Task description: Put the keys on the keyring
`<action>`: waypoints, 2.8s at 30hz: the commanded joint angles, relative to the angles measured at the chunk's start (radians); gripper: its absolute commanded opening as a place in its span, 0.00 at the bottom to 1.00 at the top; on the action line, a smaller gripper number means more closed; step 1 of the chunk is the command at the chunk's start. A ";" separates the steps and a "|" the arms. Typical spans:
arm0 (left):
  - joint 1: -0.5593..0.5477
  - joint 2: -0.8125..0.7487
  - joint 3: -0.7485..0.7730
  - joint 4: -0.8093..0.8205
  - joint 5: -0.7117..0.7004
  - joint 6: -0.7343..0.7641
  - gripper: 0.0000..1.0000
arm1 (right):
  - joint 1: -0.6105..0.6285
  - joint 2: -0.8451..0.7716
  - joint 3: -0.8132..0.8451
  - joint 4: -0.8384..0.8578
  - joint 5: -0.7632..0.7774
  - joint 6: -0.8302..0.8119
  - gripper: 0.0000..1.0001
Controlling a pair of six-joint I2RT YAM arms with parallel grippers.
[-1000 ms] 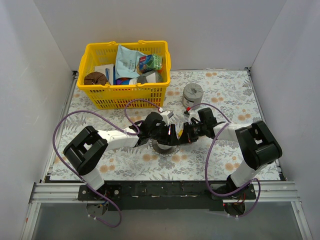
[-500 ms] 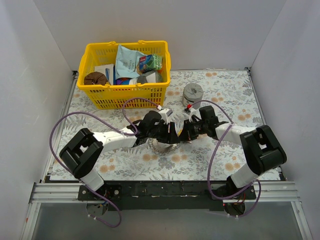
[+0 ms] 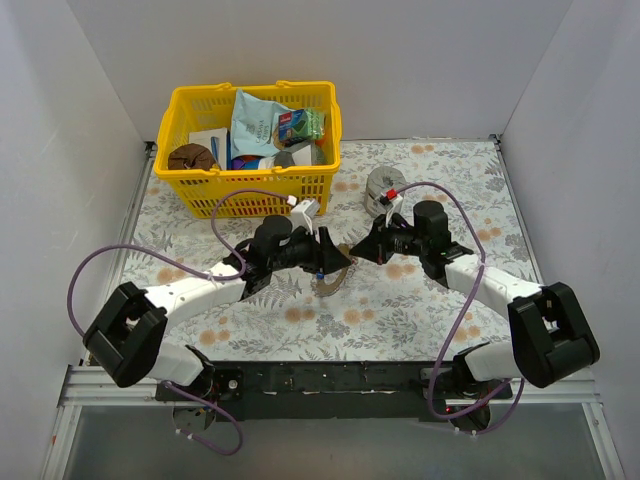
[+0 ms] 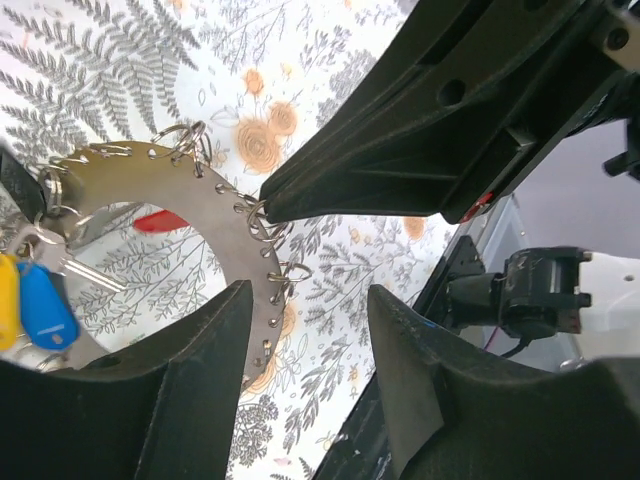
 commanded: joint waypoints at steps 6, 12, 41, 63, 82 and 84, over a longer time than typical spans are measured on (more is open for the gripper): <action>0.127 -0.111 -0.107 0.227 0.138 -0.113 0.49 | 0.009 -0.081 -0.023 0.249 -0.033 0.046 0.01; 0.150 -0.120 -0.113 0.308 0.185 -0.069 0.49 | 0.009 -0.085 -0.023 0.327 -0.071 0.100 0.01; 0.150 -0.095 -0.299 0.704 0.371 0.045 0.46 | 0.009 -0.050 -0.143 0.671 -0.148 0.275 0.01; 0.150 -0.060 -0.297 0.934 0.400 -0.044 0.43 | 0.008 -0.098 -0.112 0.750 -0.248 0.367 0.01; 0.152 0.062 -0.214 0.973 0.451 -0.110 0.37 | 0.011 -0.121 -0.126 0.743 -0.252 0.378 0.01; 0.150 0.065 -0.210 0.985 0.451 -0.114 0.36 | 0.011 -0.116 -0.124 0.749 -0.255 0.385 0.01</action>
